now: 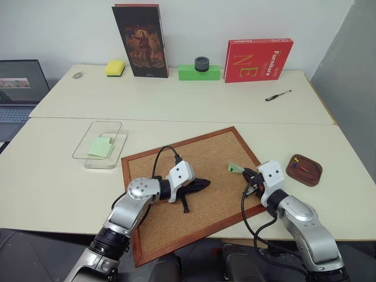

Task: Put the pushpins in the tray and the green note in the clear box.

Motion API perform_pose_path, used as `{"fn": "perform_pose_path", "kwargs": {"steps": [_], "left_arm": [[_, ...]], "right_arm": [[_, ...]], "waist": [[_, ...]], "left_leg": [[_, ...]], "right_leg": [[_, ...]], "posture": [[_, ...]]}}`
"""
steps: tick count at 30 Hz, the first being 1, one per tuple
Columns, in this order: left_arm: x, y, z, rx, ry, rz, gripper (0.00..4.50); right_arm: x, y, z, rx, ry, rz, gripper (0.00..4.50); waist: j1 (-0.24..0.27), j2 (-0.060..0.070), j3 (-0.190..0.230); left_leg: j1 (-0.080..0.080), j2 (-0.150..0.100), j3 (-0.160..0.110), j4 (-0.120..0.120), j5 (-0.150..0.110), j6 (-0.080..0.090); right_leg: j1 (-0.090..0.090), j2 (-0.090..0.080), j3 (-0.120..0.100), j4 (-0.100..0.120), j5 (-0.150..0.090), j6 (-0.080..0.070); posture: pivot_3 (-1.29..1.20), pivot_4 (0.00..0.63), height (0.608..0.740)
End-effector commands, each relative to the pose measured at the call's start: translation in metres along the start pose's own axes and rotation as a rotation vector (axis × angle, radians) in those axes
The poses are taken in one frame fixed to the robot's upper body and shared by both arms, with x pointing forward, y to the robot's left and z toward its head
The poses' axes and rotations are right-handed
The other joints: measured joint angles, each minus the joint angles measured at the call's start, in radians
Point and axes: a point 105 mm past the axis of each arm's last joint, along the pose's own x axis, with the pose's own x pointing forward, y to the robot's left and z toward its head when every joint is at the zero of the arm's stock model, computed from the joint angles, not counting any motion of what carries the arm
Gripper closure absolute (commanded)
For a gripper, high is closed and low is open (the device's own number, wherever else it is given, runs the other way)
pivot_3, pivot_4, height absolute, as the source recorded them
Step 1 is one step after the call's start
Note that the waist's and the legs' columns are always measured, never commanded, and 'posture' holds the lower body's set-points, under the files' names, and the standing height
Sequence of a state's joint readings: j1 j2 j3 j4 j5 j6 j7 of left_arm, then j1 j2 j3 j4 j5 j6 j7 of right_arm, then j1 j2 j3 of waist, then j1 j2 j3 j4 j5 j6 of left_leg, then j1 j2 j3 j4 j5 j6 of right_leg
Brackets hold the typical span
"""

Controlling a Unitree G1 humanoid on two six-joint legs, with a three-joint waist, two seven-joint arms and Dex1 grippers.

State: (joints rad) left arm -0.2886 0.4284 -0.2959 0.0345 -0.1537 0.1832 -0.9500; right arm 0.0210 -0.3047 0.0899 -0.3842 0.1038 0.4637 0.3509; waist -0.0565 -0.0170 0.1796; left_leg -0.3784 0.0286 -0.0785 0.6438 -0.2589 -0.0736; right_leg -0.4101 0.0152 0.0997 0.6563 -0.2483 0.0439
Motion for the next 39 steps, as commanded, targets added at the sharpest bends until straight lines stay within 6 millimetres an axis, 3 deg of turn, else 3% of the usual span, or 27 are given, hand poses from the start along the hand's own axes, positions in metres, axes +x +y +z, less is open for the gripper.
{"fn": "perform_pose_path", "kwargs": {"steps": [1,5,12,16,20,24,30,39], "left_arm": [[0.000,-0.009,-0.027,-0.062,0.097,-0.023,4.50],[0.000,-0.010,-0.028,-0.063,0.098,-0.023,4.50],[0.001,-0.010,-0.028,-0.064,0.097,-0.024,4.50],[0.000,-0.010,-0.028,-0.063,0.097,-0.024,4.50],[0.000,-0.009,-0.028,-0.062,0.098,-0.024,4.50],[0.000,-0.009,-0.028,-0.062,0.100,-0.025,4.50],[0.000,-0.008,-0.028,-0.060,0.101,-0.025,4.50],[-0.001,-0.008,-0.028,-0.060,0.101,-0.020,4.50]], "right_arm": [[-0.001,0.006,0.006,-0.019,-0.031,0.028,4.44],[-0.003,0.006,0.008,-0.009,-0.042,0.031,4.44],[-0.003,0.004,0.004,-0.061,-0.004,0.017,3.10],[-0.012,0.007,0.003,-0.058,0.011,0.053,3.10],[-0.024,0.024,0.007,-0.055,0.022,0.156,3.10],[-0.024,0.032,0.018,-0.053,-0.008,0.205,3.10],[-0.011,0.018,0.026,-0.102,-0.035,0.147,3.10],[0.000,-0.009,0.014,-0.164,0.006,0.086,3.10]], "waist": [[0.000,0.000,0.000],[0.000,0.000,0.000],[0.000,0.000,0.000],[0.000,0.000,0.000],[0.000,0.000,0.000],[0.000,0.000,0.000],[-0.001,0.000,0.000],[0.000,-0.001,0.000]], "left_leg": [[0.000,0.000,0.000,0.000,0.000,0.000],[0.000,0.000,0.000,0.000,0.000,0.000],[0.000,0.000,0.000,-0.001,0.000,0.000],[-0.001,0.000,0.000,-0.001,0.000,0.000],[-0.002,0.000,0.000,-0.002,0.000,0.000],[-0.002,0.001,0.000,-0.002,0.000,0.000],[-0.002,0.001,0.000,-0.001,0.000,0.000],[-0.002,0.001,0.000,-0.002,0.000,0.000]], "right_leg": [[0.000,0.000,0.000,0.000,0.000,0.000],[0.000,0.000,0.000,0.000,0.000,0.000],[0.000,0.000,0.000,-0.001,0.000,0.000],[0.000,0.000,0.000,-0.004,0.000,0.000],[0.000,0.000,0.000,-0.006,0.000,0.000],[0.001,0.000,0.000,-0.007,0.000,0.000],[0.001,0.000,-0.001,-0.009,0.000,0.000],[0.001,0.000,-0.001,-0.009,0.000,0.001]], "posture": [[0.00,0.150,0.740],[0.00,0.150,0.740],[0.00,0.150,0.740],[0.00,0.150,0.740],[0.00,0.150,0.740],[0.00,0.150,0.740],[0.00,0.150,0.740],[0.00,0.150,0.740]]}}
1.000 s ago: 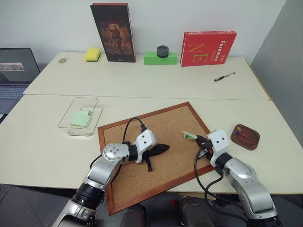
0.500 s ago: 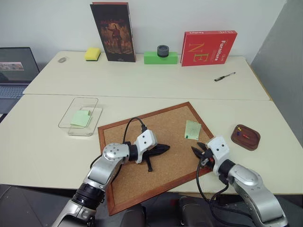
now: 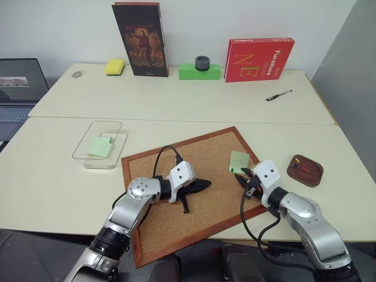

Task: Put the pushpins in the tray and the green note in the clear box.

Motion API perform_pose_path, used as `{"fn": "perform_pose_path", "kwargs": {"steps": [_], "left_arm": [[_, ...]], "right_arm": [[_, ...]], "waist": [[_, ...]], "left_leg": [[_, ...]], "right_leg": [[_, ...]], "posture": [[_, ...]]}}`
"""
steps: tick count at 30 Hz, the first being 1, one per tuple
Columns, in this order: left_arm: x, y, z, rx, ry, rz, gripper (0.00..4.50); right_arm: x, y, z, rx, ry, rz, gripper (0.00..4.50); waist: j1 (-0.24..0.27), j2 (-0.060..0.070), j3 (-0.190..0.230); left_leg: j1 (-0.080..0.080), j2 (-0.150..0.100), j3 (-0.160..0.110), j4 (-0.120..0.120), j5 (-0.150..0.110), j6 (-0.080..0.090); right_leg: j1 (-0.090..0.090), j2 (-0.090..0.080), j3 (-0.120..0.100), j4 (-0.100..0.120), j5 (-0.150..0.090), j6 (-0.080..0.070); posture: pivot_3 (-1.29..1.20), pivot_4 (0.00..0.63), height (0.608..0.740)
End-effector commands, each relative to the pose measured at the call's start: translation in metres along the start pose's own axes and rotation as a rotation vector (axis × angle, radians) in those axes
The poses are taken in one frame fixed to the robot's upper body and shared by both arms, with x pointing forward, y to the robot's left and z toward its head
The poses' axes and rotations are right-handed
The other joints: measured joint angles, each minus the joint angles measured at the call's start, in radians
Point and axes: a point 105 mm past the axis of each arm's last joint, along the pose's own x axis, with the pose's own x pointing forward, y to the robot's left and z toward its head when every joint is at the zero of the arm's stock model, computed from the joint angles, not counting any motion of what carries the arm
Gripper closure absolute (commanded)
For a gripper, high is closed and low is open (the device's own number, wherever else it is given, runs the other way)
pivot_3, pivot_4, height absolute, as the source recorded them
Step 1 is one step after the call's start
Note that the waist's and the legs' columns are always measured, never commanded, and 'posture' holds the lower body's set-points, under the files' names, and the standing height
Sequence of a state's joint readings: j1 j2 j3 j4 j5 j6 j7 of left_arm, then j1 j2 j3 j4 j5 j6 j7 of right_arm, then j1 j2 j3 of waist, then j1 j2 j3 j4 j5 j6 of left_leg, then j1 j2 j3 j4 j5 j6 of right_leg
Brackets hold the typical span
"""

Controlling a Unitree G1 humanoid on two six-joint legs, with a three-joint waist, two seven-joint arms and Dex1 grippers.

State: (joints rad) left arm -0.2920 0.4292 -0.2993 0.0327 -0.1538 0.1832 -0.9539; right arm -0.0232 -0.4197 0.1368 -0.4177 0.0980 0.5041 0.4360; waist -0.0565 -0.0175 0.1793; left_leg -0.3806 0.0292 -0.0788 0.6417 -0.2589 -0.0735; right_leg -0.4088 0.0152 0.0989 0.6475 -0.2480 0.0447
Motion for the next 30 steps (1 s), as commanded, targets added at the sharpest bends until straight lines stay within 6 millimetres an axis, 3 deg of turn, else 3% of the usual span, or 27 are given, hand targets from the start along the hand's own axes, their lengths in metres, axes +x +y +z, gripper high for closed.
{"fn": "perform_pose_path", "kwargs": {"steps": [1,13,20,30], "left_arm": [[-0.0011,-0.0077,-0.0290,-0.065,0.101,-0.012,4.50],[-0.0019,-0.0081,-0.0295,-0.066,0.101,-0.013,4.50],[-0.0028,-0.0085,-0.0297,-0.066,0.102,-0.012,4.50],[-0.0030,-0.0085,-0.0293,-0.066,0.102,-0.013,4.50]], "right_arm": [[-0.0005,-0.0160,0.0044,-0.041,-0.026,-0.040,3.10],[-0.0026,-0.0163,-0.0009,-0.025,-0.022,-0.041,3.10],[-0.0025,-0.0146,-0.0011,-0.019,-0.023,-0.036,4.44],[-0.0027,-0.0177,-0.0003,-0.019,-0.029,-0.053,4.44]], "waist": [[0.000,0.000,0.000],[-0.001,0.000,0.000],[-0.001,0.000,0.000],[-0.001,0.000,0.000]], "left_leg": [[0.000,0.000,0.000,0.000,0.000,0.000],[0.000,0.000,0.000,0.000,0.000,0.000],[0.000,0.000,0.000,0.000,0.000,0.000],[0.000,0.000,0.000,0.000,0.000,0.000]], "right_leg": [[0.000,0.000,0.000,0.000,0.000,0.000],[0.000,0.000,0.000,0.000,0.000,0.000],[0.000,0.000,0.000,0.000,0.000,0.000],[0.000,0.000,0.000,0.000,0.000,0.000]], "posture": [[0.00,0.150,0.740],[0.00,0.150,0.740],[0.00,0.150,0.740],[0.00,0.150,0.740]]}}
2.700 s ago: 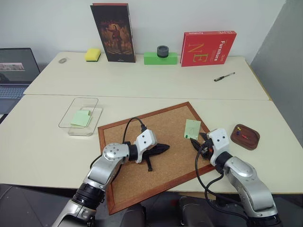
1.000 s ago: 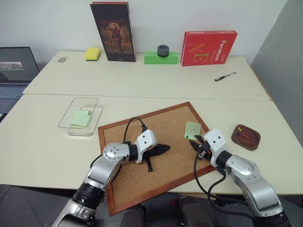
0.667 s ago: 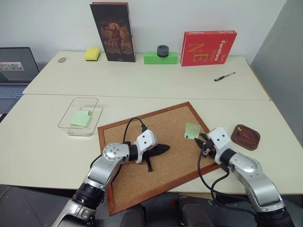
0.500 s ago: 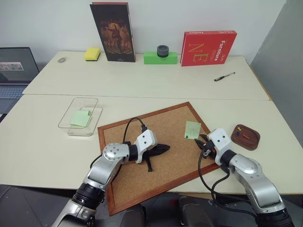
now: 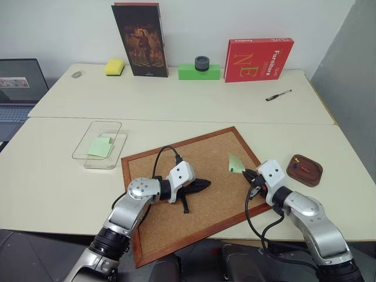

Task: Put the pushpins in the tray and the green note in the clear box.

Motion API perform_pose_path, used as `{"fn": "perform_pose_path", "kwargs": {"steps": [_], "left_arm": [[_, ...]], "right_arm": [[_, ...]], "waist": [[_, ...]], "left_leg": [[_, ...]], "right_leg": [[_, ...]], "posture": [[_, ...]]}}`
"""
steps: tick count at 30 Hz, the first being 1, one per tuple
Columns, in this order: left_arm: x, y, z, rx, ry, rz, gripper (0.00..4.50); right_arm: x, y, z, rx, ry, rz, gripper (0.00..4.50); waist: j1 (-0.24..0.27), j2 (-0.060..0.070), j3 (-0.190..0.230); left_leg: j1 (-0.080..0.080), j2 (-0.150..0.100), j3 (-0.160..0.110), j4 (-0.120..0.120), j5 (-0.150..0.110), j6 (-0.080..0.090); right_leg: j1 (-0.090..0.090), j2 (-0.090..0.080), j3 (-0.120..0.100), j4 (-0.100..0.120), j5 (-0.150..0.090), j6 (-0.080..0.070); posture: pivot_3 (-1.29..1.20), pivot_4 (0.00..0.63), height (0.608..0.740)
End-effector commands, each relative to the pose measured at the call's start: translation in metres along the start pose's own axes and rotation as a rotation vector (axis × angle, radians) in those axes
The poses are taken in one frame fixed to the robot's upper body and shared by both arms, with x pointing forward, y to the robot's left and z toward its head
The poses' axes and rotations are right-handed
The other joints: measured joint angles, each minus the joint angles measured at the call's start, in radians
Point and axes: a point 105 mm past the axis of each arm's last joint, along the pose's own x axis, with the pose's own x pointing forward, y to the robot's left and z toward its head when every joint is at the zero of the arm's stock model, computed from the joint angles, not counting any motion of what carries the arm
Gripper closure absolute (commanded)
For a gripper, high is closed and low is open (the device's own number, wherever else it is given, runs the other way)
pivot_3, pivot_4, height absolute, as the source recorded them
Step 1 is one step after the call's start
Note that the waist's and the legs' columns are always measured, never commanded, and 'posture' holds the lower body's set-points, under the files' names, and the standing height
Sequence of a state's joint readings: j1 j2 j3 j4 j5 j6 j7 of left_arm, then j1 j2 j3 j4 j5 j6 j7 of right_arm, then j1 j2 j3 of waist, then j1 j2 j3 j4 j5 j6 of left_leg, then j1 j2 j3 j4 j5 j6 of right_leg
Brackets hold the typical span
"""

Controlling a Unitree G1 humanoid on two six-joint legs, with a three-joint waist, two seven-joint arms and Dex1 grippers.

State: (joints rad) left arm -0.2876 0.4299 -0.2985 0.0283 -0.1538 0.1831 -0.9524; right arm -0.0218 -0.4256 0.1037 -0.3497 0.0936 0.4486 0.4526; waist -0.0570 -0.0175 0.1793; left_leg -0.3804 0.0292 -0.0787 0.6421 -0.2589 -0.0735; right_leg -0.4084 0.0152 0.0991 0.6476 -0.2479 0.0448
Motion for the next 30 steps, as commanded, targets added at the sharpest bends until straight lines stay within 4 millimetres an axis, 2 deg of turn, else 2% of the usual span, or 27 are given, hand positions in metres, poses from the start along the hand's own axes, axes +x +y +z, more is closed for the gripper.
{"fn": "perform_pose_path", "kwargs": {"steps": [1,16,17,23,30], "left_arm": [[-0.003,-0.008,-0.029,-0.066,0.102,-0.015,4.50],[-0.002,-0.008,-0.029,-0.066,0.103,-0.016,4.50],[-0.002,-0.008,-0.029,-0.065,0.103,-0.016,4.50],[-0.002,-0.008,-0.029,-0.066,0.102,-0.015,4.50],[-0.003,-0.007,-0.030,-0.067,0.102,-0.009,4.50]], "right_arm": [[-0.002,-0.007,0.010,-0.016,-0.043,-0.033,4.44],[-0.004,-0.003,0.011,0.034,-0.052,-0.021,4.44],[-0.004,-0.002,0.012,0.031,-0.052,-0.017,3.94],[-0.007,0.001,0.005,0.008,-0.001,-0.009,2.83],[-0.021,0.010,0.010,0.103,-0.016,-0.058,2.83]], "waist": [[0.000,0.000,0.000],[0.000,0.000,0.000],[0.000,0.000,0.000],[0.000,0.000,0.000],[0.000,0.000,0.000]], "left_leg": [[0.000,0.000,0.000,0.000,0.000,0.000],[0.000,0.000,0.000,0.000,0.000,0.000],[0.000,0.000,0.000,0.000,0.000,0.000],[0.000,0.000,0.000,0.000,0.000,0.000],[0.000,0.000,0.000,0.000,0.000,0.000]], "right_leg": [[0.000,0.000,0.000,0.000,0.000,0.000],[0.000,0.000,0.000,0.000,0.000,0.000],[0.000,0.000,0.000,0.000,0.000,0.000],[0.000,0.000,0.000,0.000,0.000,0.000],[0.000,0.000,0.000,0.000,0.000,0.000]], "posture": [[0.00,0.150,0.740],[0.00,0.150,0.740],[0.00,0.150,0.740],[0.00,0.150,0.740],[0.00,0.150,0.740]]}}
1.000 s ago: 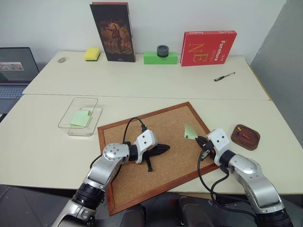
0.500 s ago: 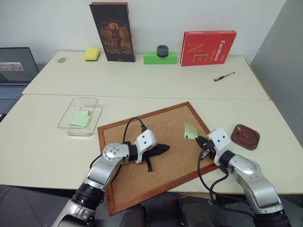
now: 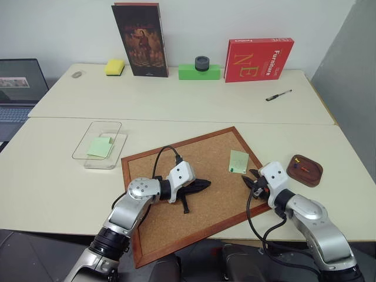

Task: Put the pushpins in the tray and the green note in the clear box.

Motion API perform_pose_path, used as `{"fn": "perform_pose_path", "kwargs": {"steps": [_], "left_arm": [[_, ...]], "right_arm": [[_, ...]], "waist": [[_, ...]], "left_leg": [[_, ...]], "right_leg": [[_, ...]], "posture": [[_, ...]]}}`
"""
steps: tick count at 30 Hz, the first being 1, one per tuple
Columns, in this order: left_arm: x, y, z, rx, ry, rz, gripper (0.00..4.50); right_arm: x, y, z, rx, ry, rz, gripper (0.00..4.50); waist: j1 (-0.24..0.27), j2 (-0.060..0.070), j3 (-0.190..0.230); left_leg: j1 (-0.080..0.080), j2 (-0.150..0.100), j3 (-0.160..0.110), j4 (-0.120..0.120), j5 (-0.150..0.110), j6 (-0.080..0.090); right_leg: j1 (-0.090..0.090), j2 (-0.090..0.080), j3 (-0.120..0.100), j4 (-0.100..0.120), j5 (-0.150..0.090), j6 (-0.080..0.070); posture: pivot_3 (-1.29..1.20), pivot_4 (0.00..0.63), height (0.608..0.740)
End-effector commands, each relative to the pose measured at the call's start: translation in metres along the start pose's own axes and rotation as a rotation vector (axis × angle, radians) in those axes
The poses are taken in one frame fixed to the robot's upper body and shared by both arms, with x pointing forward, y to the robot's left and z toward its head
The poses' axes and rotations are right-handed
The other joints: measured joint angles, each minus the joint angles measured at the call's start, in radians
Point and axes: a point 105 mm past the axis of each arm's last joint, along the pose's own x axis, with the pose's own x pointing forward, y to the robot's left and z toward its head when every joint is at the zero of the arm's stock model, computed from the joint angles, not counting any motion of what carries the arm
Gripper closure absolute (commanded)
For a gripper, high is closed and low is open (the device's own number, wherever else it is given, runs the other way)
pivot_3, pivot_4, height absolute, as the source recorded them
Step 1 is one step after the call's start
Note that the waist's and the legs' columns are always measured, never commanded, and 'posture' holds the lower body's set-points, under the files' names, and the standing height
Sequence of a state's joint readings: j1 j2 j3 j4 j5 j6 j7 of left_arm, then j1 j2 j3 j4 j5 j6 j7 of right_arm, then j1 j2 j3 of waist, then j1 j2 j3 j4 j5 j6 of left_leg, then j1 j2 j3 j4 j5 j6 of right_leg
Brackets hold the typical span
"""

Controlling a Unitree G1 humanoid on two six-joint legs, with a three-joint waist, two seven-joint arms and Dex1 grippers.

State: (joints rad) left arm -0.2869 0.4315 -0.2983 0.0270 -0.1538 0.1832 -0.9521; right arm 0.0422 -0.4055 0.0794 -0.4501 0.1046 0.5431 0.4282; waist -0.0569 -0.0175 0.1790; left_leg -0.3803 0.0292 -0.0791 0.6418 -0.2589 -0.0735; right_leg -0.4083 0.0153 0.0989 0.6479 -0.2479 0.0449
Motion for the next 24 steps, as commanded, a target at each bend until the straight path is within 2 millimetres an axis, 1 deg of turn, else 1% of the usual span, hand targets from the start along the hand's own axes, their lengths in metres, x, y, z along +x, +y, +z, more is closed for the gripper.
{"fn": "perform_pose_path", "kwargs": {"steps": [1,5,10,18,24], "left_arm": [[-0.002,-0.007,-0.030,-0.068,0.102,-0.010,4.50],[-0.003,-0.007,-0.030,-0.066,0.103,-0.012,4.50],[-0.003,-0.006,-0.030,-0.063,0.104,-0.011,4.50],[-0.004,-0.006,-0.030,-0.062,0.107,-0.010,4.50],[-0.004,-0.006,-0.030,-0.062,0.109,-0.008,4.50]], "right_arm": [[-0.011,0.005,0.013,0.060,-0.060,-0.049,2.83],[-0.009,0.008,0.018,0.124,-0.097,-0.127,2.83],[0.001,0.011,0.019,0.185,-0.106,-0.232,2.83],[0.016,0.020,0.017,0.210,-0.106,-0.261,2.83],[0.019,0.020,0.017,0.202,-0.106,-0.270,2.83]], "waist": [[0.000,0.000,0.000],[0.000,0.000,0.000],[0.000,0.000,-0.001],[0.000,0.000,-0.001],[-0.001,0.000,-0.001]], "left_leg": [[0.000,0.000,0.000,0.000,0.000,0.000],[0.000,0.000,0.000,0.000,0.000,0.000],[0.000,0.000,0.000,0.001,0.000,0.000],[0.000,0.000,0.000,0.000,0.000,0.000],[0.000,0.000,0.000,0.000,0.000,0.000]], "right_leg": [[0.000,0.000,0.000,0.000,0.000,0.000],[0.000,0.000,0.000,0.000,0.000,0.000],[0.000,0.000,0.000,0.000,0.000,0.000],[0.000,0.000,0.000,0.000,0.000,0.000],[0.000,0.000,0.000,0.000,0.000,0.000]], "posture": [[0.00,0.150,0.740],[0.00,0.150,0.740],[0.00,0.150,0.740],[0.00,0.150,0.740],[0.00,0.150,0.740]]}}
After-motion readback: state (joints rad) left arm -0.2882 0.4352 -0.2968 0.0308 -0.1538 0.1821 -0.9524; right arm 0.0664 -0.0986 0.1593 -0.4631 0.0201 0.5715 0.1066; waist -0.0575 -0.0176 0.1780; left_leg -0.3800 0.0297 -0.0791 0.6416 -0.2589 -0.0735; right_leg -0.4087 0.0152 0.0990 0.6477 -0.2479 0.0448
